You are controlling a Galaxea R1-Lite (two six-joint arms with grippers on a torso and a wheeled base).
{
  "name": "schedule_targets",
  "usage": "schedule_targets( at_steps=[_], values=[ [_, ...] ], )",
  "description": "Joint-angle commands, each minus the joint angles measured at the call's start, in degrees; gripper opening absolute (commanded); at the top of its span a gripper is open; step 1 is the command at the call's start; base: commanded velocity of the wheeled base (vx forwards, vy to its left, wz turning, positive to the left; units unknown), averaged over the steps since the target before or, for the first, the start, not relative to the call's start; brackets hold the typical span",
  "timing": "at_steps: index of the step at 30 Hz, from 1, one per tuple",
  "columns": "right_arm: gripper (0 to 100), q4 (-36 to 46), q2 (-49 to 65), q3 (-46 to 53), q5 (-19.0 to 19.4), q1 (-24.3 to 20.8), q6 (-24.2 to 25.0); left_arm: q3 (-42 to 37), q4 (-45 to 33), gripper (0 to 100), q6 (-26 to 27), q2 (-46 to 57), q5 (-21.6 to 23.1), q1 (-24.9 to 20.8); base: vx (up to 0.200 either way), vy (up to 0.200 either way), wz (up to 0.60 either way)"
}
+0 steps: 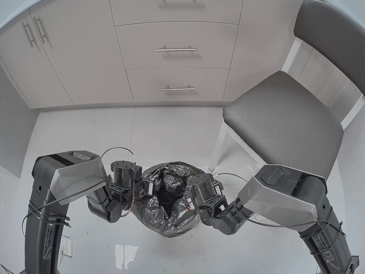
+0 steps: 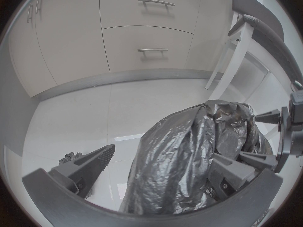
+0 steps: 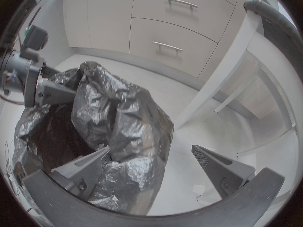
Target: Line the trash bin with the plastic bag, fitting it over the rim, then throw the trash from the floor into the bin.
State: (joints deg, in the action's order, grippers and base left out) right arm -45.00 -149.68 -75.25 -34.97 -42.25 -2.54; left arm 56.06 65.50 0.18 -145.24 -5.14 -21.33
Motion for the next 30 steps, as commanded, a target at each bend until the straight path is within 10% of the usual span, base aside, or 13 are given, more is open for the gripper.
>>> schedule_targets(
  at_steps=[1, 30],
  values=[
    [100, -1.6, 0.7, 3.7, -0.2, 0.0, 0.8, 0.7, -0.1, 100, 0.0, -0.6, -0.7, 0.3, 0.000, 0.000, 0.00],
    [100, -7.5, 4.7, 12.1, -0.2, -8.6, 0.9, -0.1, 0.2, 100, -0.4, 0.7, -2.5, -1.1, 0.000, 0.000, 0.00]
  ],
)
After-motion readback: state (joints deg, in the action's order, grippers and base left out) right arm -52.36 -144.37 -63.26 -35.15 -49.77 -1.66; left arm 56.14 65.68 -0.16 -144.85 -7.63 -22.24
